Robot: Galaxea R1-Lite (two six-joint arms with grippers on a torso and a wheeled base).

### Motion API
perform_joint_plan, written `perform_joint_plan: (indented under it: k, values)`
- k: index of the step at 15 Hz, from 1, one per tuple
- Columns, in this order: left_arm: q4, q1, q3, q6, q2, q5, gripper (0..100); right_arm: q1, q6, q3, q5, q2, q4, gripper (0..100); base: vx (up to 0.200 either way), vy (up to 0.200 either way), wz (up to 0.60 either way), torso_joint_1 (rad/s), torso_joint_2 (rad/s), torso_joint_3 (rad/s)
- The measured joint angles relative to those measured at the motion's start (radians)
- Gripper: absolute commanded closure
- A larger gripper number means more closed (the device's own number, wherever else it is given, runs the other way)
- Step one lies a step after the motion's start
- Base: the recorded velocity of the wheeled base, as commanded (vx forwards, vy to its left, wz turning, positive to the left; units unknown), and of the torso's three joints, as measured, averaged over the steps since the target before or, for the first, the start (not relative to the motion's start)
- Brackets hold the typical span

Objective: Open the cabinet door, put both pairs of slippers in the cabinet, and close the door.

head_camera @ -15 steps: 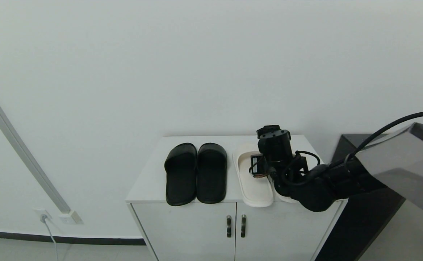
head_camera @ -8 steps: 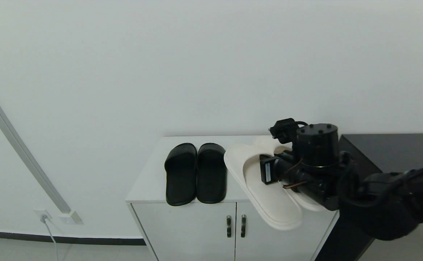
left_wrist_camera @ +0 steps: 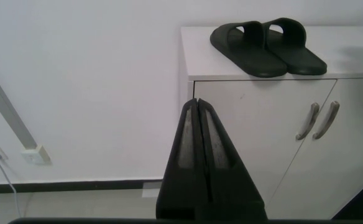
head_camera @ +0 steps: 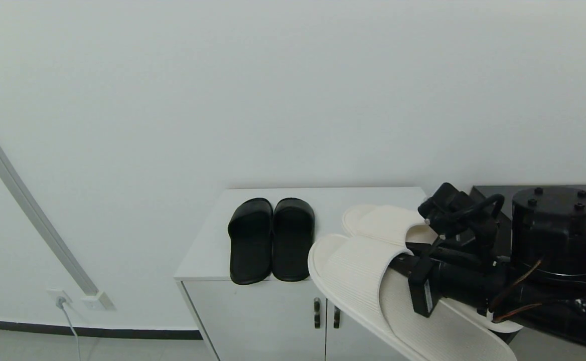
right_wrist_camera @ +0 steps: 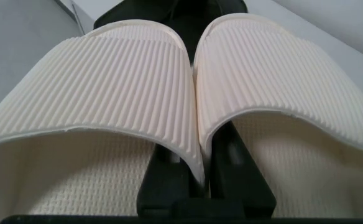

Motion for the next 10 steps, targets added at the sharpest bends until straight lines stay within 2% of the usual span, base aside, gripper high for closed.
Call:
perform_joint_plan:
  k: [3, 10]
  values:
    - [0.0, 0.0, 0.0, 0.0, 0.0, 0.0, 100, 0.004, -0.006, 0.016, 0.003, -0.019, -0.001, 100, 0.0, 0.0, 0.0, 0.0, 0.0, 0.0]
    - [0.0, 0.0, 0.0, 0.0, 0.0, 0.0, 100, 0.006, -0.005, 0.027, 0.004, -0.023, 0.0, 100, -0.2, 0.0, 0.0, 0.002, 0.0, 0.004]
